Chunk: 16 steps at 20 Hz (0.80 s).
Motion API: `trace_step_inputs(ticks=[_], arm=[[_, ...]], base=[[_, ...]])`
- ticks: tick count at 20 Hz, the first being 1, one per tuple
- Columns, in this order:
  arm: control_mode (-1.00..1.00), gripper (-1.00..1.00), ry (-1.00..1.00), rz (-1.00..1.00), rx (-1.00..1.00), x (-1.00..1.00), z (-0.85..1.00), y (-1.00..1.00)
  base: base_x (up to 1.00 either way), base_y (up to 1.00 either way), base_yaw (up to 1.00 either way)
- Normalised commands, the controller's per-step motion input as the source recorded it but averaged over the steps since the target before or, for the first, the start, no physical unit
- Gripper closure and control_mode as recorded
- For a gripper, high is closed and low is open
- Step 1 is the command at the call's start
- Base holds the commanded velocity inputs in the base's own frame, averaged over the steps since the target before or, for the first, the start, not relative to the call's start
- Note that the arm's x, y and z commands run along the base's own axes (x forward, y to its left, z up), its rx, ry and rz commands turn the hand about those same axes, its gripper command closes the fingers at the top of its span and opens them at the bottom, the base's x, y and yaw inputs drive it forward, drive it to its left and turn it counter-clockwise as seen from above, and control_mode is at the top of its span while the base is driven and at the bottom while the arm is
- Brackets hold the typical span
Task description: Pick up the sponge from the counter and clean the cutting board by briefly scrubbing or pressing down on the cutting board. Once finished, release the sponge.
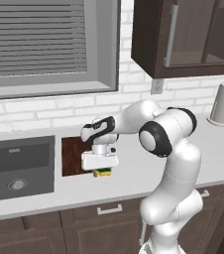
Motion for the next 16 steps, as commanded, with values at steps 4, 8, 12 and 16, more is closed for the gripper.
trace_step_inputs(ticks=[4, 8, 12, 16], arm=[[-1.00, 1.00, 0.00, 0.00, 0.00, 0.08, 0.00, 0.10], [-1.00, 1.00, 0.01, 0.00, 0.00, 0.06, 0.00, 0.08], [-1.00, 1.00, 0.06, 0.00, -0.01, 0.20, 0.00, 0.05], [-1.00, 1.00, 0.05, -0.01, -0.03, 0.33, 0.03, 0.00]], base=[[0.00, 0.00, 0.00], [0.00, 0.00, 0.00], [0.00, 0.00, 0.00], [0.00, 0.00, 0.00]])
